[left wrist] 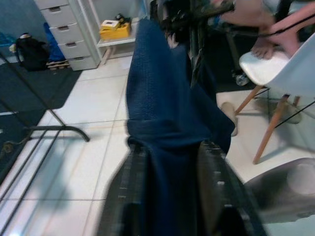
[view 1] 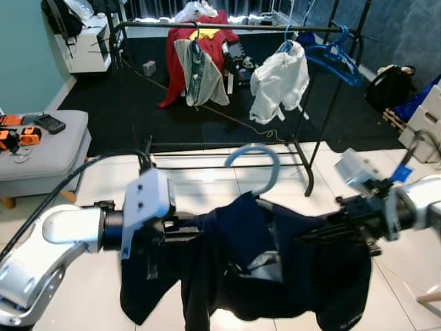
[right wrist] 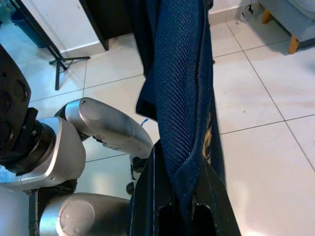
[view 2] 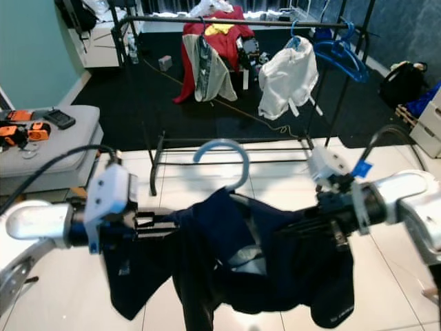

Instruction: Hang hanger

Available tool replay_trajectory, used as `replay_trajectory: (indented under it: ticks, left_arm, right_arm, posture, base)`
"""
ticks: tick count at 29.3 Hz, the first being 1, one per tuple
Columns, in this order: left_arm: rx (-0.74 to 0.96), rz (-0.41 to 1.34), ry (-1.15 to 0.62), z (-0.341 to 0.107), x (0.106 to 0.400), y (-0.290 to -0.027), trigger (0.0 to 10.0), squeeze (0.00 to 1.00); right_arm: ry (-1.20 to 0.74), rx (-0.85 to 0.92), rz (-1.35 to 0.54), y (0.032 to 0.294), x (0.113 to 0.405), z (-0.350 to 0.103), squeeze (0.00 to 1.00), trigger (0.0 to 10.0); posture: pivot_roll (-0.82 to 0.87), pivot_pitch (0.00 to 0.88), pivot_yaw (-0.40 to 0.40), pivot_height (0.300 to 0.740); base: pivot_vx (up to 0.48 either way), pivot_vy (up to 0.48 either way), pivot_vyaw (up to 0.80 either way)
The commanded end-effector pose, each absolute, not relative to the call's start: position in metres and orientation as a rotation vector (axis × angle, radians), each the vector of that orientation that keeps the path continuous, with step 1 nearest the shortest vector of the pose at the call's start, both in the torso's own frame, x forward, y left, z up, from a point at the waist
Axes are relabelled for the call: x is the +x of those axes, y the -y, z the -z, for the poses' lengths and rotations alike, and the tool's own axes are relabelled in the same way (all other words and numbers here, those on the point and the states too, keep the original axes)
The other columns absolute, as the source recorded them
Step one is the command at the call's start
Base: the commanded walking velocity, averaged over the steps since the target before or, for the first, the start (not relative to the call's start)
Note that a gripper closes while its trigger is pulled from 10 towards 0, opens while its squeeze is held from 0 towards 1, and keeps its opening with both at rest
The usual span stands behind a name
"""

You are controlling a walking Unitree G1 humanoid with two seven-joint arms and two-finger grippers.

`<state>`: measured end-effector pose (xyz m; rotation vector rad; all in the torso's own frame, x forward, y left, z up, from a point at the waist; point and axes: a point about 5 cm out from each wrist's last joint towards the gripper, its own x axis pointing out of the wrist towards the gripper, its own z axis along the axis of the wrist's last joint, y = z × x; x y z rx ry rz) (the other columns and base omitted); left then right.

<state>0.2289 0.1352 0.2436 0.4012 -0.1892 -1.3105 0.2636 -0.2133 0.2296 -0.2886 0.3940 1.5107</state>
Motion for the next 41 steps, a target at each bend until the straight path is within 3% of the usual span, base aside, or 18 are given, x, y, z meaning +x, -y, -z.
replay_trajectory:
  ticks: [1, 4, 12, 14, 16, 17, 19, 21, 22, 23, 24, 25, 27, 31, 32, 37, 38, 41]
  left_arm:
    - [0.354, 1.303, 0.215, -0.246, 0.229, -0.135, 10.0, 1.00]
    - [0.330, 1.282, 0.218, -0.245, 0.231, -0.137, 10.0, 1.00]
    - [0.202, 1.044, 0.203, -0.231, 0.245, -0.172, 10.0, 1.00]
    - [0.129, 0.776, 0.167, -0.212, 0.252, -0.210, 10.0, 1.00]
    - [0.103, 0.617, 0.136, -0.199, 0.254, -0.230, 10.0, 1.00]
    - [0.103, 0.617, 0.136, -0.199, 0.254, -0.230, 10.0, 1.00]
    - [0.086, 0.222, 0.041, -0.172, 0.254, -0.270, 10.0, 1.00]
    - [0.086, 0.222, 0.041, -0.172, 0.254, -0.270, 10.0, 1.00]
    - [0.064, 0.086, 0.016, -0.164, 0.252, -0.281, 10.0, 1.00]
    - [0.064, 0.086, 0.016, -0.164, 0.252, -0.281, 10.0, 1.00]
    - [0.017, 0.007, -0.032, -0.149, 0.247, -0.274, 10.0, 0.00]
    - [0.017, 0.007, -0.032, -0.149, 0.247, -0.274, 10.0, 0.00]
    - [-0.099, 0.003, -0.081, -0.125, 0.237, -0.236, 10.0, 0.00]
    - [-0.220, -0.008, -0.075, -0.117, 0.231, -0.212, 10.0, 0.00]
    - [-0.270, -0.064, -0.055, -0.115, 0.231, -0.216, 10.0, 0.00]
    - [-0.279, -0.096, -0.050, -0.115, 0.231, -0.222, 10.0, 0.00]
    - [-0.279, -0.116, -0.042, -0.115, 0.233, -0.226, 10.0, 0.00]
    - [-0.269, -0.119, -0.034, -0.115, 0.235, -0.227, 10.0, 0.00]
  right_arm:
    - [-0.360, -0.270, -1.525, 0.208, 0.262, -0.231, 0.00, 0.0]
    - [-0.346, -0.249, -1.519, 0.207, 0.263, -0.229, 0.00, 0.0]
    - [-0.292, -0.138, -1.358, 0.208, 0.275, -0.214, 0.00, 0.0]
    - [-0.293, -0.086, -1.202, 0.214, 0.282, -0.197, 0.00, 0.0]
    - [-0.300, -0.060, -1.129, 0.215, 0.285, -0.188, 0.00, 0.0]
    - [-0.300, -0.060, -1.129, 0.215, 0.285, -0.188, 0.00, 0.0]
    - [-0.292, -0.001, -0.890, 0.221, 0.298, -0.171, 0.00, 0.0]
    - [-0.292, -0.001, -0.890, 0.221, 0.298, -0.171, 0.00, 0.0]
    - [-0.280, 0.028, -0.788, 0.223, 0.304, -0.166, 0.00, 0.0]
    - [-0.280, 0.028, -0.788, 0.223, 0.304, -0.166, 0.00, 0.0]
    - [-0.226, 0.109, -0.523, 0.232, 0.318, -0.158, 0.00, 0.0]
    - [-0.226, 0.109, -0.523, 0.232, 0.318, -0.158, 0.00, 0.0]
    - [-0.169, 0.245, -0.246, 0.232, 0.325, -0.139, 0.00, 0.0]
    - [-0.160, 0.275, -0.196, 0.218, 0.322, -0.127, 0.00, 0.0]
    - [-0.147, 0.238, -0.212, 0.210, 0.322, -0.126, 0.00, 6.8]
    - [-0.135, 0.219, -0.225, 0.209, 0.324, -0.128, 0.00, 6.8]
    - [-0.133, 0.234, -0.208, 0.212, 0.326, -0.128, 0.00, 10.0]
    - [-0.130, 0.235, -0.201, 0.213, 0.328, -0.129, 0.00, 10.0]
  posture:
    - [-0.09, 0.071, -0.010, 0.740]
    - [-0.09, 0.069, -0.010, 0.740]
    - [-0.09, 0.076, -0.009, 0.740]
    - [-0.09, 0.083, -0.010, 0.740]
    - [-0.09, 0.089, -0.010, 0.740]
    - [-0.09, 0.089, -0.010, 0.740]
    - [-0.10, 0.097, -0.011, 0.740]
    - [-0.10, 0.097, -0.011, 0.740]
    - [-0.09, 0.097, -0.013, 0.740]
    - [-0.09, 0.097, -0.013, 0.740]
    - [-0.10, 0.104, -0.014, 0.740]
    - [-0.10, 0.104, -0.014, 0.740]
    - [-0.10, 0.111, -0.014, 0.740]
    - [-0.10, 0.115, -0.018, 0.740]
    - [-0.10, 0.116, -0.019, 0.740]
    - [-0.10, 0.115, -0.018, 0.740]
    - [-0.10, 0.113, -0.018, 0.740]
    - [-0.11, 0.113, -0.018, 0.740]
  base:
    - [0.000, 0.000, 0.00]
    - [0.000, 0.000, 0.00]
    - [0.000, 0.000, 0.00]
    - [0.000, 0.000, 0.00]
    - [0.000, 0.000, 0.00]
    - [0.000, 0.000, 0.00]
    - [0.000, 0.000, 0.00]
    - [0.000, 0.000, 0.00]
    - [0.000, 0.000, 0.00]
    - [0.000, 0.000, 0.00]
    - [0.000, 0.000, 0.00]
    - [0.000, 0.000, 0.00]
    - [0.000, 0.000, -0.74]
    - [0.000, 0.000, -0.77]
    - [0.480, 0.000, 0.00]
    - [0.480, 0.000, 0.00]
    - [0.480, 0.000, 0.00]
    - [0.475, 0.000, 0.00]
